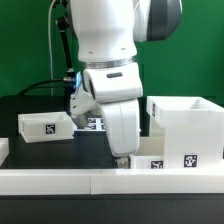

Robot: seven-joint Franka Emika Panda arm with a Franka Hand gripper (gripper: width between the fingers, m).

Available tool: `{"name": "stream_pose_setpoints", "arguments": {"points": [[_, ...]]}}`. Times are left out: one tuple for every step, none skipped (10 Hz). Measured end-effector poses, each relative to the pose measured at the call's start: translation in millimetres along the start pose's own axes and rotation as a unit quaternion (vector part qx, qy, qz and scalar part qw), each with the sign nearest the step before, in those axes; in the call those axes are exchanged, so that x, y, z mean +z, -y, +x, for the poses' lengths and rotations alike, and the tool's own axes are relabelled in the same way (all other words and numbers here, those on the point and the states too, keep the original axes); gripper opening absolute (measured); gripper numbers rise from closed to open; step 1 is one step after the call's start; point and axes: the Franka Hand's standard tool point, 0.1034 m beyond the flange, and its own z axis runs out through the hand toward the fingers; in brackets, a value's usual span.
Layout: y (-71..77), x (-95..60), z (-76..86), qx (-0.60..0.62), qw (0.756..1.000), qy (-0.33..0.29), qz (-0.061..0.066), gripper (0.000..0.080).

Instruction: Assemble drawer

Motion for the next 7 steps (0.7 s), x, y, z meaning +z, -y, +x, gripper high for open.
{"name": "stream_pose_setpoints", "arguments": {"points": [[-0.4, 0.1, 3.9, -0.003, 1.000, -0.002, 0.000, 0.0649], [-1.1, 0.2, 9.4, -0.006, 1.000, -0.004, -0.001, 0.0649], [-2.7, 0.6, 17.1, -0.010, 1.000, -0.006, -0.004, 0.0649], [-3.2, 1.8, 26.9, -0.007, 1.000, -0.008, -0.006, 0.0649], [-3.1, 2.4, 35.0, -0.008, 1.000, -0.010, -0.006, 0.0649], [-3.1, 2.7, 37.9, -0.013, 1.000, -0.011, -0.004, 0.0649], [-3.3, 2.8, 36.9, -0.012, 1.000, -0.011, -0.004, 0.0649]]}}
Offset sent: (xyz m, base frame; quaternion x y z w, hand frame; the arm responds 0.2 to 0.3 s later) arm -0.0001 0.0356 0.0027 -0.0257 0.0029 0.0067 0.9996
